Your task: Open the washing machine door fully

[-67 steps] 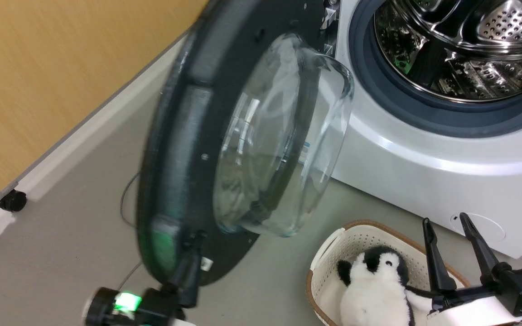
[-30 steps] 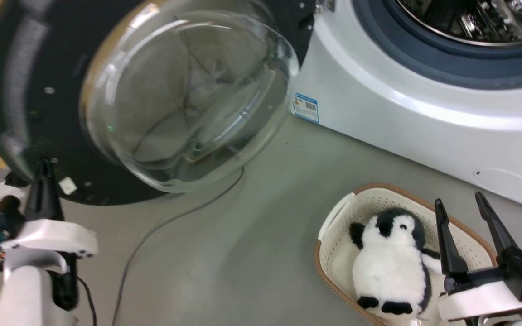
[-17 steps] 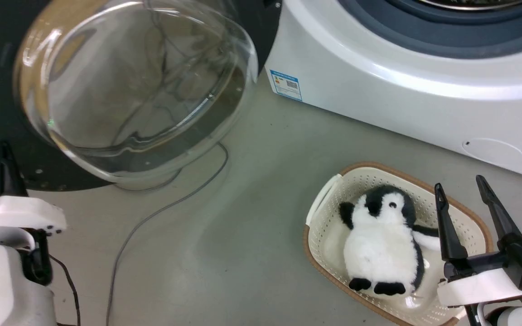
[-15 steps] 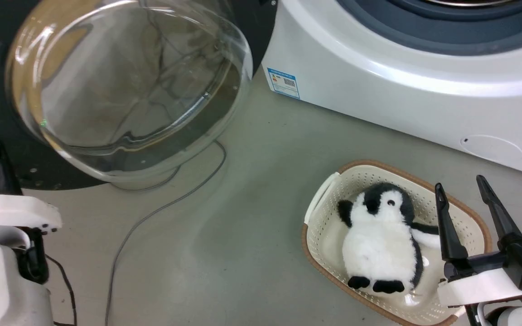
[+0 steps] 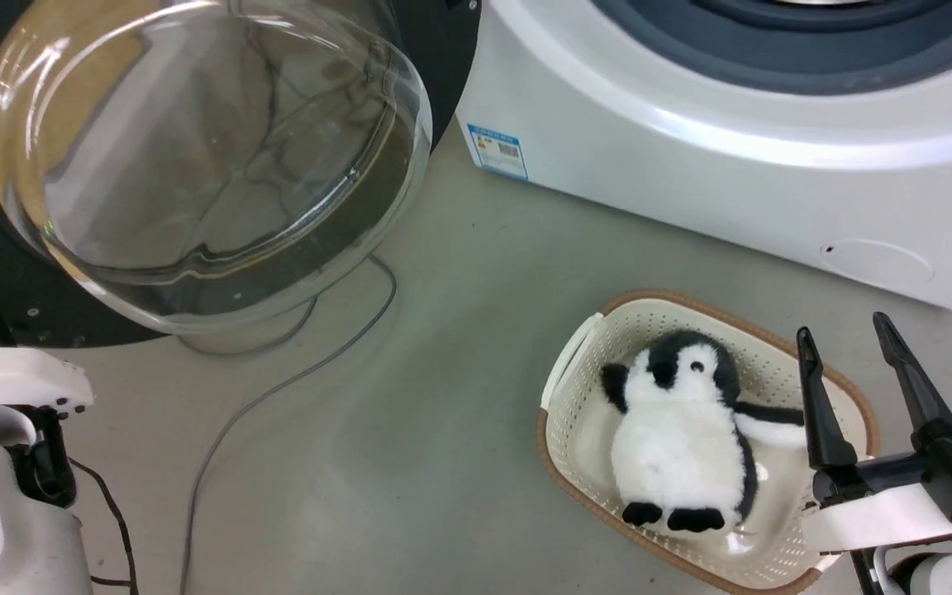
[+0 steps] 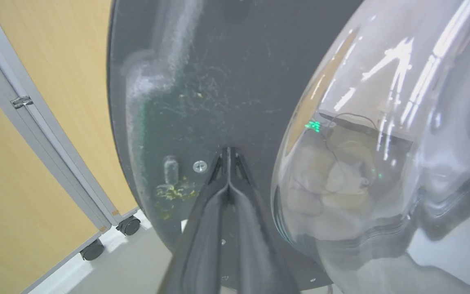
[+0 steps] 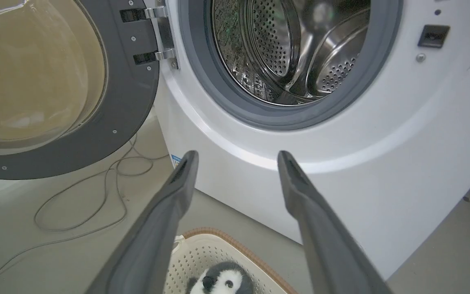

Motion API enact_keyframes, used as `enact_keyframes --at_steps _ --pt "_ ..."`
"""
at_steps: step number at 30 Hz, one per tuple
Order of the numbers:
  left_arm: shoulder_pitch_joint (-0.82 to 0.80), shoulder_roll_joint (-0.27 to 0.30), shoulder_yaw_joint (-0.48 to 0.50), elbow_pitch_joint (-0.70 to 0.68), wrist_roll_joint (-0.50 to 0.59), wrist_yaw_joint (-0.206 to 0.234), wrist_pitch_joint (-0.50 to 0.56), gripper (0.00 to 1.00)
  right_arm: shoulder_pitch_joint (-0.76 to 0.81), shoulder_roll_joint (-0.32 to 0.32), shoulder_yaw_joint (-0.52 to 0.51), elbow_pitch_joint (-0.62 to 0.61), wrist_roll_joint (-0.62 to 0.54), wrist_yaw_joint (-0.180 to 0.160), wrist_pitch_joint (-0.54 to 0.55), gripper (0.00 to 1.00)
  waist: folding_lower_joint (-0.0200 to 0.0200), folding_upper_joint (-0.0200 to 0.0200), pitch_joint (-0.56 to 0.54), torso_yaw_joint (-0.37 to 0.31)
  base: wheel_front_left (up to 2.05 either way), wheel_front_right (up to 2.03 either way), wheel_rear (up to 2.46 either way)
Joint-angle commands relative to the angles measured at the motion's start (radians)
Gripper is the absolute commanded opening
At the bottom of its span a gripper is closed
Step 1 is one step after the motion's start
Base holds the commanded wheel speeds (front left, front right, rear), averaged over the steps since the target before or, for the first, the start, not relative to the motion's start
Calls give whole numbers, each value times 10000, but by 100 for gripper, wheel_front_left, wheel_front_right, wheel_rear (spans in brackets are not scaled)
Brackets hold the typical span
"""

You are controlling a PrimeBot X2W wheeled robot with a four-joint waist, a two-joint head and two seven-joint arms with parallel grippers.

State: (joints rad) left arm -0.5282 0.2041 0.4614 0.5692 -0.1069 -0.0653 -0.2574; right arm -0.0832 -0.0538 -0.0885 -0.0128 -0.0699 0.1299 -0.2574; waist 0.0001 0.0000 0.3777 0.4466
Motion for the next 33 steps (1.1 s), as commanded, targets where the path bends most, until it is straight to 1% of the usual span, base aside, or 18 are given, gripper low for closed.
enact_keyframes --at_steps 1,5,9,18,26,33 --pt "132 -75 33 -133 141 -63 -44 0 -76 -12 -17 -31 -27 8 -44 100 -1 0 -217 -62 0 0 0" --pt "421 -149 81 -470 246 -197 -44 0 24 15 -76 -45 74 8 -44 100 -1 0 -628 -135 0 0 0" --pt "805 -354 57 -1044 350 -306 -44 0 191 29 -128 -49 309 8 -44 100 -1 0 -1128 -206 0 0 0" --pt "1721 -830 -623 -2532 690 -508 -44 0 499 33 -256 -252 835 8 -44 100 -1 0 -2045 -540 0 0 0" --pt "2707 -1111 -1477 -3552 700 -607 -44 0 842 34 -425 -549 1162 8 -44 100 -1 0 -2759 -1229 0 0 0" --pt "3489 -1321 -2051 -3963 583 -629 -44 0 1154 35 -473 -701 1367 8 -44 100 -1 0 -3227 -2001 0 0 0"
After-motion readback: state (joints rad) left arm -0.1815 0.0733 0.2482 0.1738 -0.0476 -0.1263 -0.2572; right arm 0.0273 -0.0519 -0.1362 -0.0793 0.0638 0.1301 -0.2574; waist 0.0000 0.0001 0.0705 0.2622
